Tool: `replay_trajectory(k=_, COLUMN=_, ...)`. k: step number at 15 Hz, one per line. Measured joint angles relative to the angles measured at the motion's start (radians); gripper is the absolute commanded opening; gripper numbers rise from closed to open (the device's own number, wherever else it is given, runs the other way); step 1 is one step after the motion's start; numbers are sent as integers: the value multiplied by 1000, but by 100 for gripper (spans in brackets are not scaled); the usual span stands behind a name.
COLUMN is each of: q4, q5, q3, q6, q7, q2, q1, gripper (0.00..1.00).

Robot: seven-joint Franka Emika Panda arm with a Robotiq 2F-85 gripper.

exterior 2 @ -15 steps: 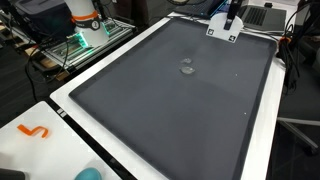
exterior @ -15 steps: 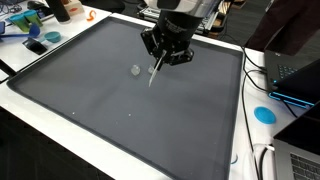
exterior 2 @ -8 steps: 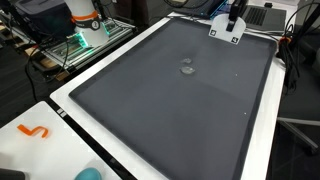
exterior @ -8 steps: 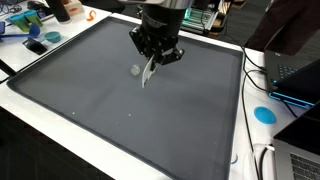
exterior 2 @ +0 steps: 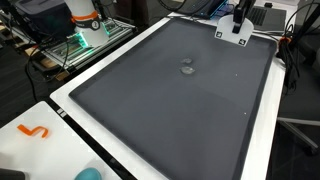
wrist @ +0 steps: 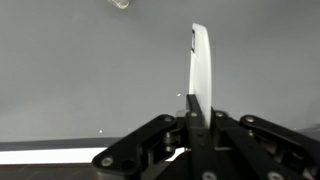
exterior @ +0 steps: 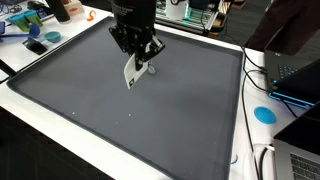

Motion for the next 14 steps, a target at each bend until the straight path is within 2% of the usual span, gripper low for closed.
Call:
replay_trajectory(k=7, q4=-88, q5=74, q3=1, q6=50, q7=-104, q2=-62, q1=-60, gripper=1)
replay_trajectory(k=14, q4=-219, q5=123, q3=1, q6=165, q7=-193, q2=-141, q1=-102, gripper=1)
